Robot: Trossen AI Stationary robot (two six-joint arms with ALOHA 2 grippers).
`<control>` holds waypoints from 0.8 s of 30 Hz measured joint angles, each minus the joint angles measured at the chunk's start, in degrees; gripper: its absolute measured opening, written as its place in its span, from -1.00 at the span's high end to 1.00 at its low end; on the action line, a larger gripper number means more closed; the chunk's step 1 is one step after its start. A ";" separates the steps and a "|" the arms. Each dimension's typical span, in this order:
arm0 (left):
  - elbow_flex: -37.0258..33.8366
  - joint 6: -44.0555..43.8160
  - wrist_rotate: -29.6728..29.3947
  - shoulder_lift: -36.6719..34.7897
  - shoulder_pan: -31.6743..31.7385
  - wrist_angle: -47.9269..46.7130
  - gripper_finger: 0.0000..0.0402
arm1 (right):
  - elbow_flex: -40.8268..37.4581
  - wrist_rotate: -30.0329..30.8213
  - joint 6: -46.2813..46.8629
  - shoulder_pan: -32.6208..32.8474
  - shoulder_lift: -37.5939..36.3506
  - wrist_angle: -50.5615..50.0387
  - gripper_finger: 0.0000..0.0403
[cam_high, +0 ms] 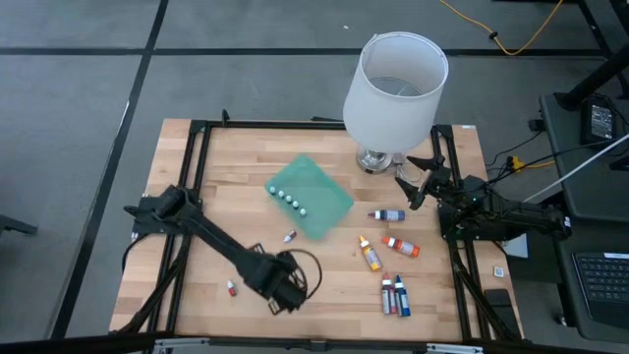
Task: Pick & Place food coloring
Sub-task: Put the small black food coloring bottle into the green bin
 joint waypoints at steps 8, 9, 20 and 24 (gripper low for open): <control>0.02 10.35 -3.22 -5.56 7.43 -6.11 0.66 | 0.00 -0.01 0.00 -0.01 0.00 0.02 -0.97; 0.02 12.34 -3.25 -5.90 8.53 -6.55 0.66 | 0.00 -0.02 0.00 -0.02 0.00 0.02 -0.97; 0.02 33.22 -2.40 -6.37 20.83 -5.98 0.67 | 0.00 -0.02 0.00 -0.02 0.00 0.02 -0.97; 0.02 40.71 -3.69 -6.34 24.01 -4.99 0.67 | 0.00 -0.02 0.00 0.00 0.00 0.02 -0.97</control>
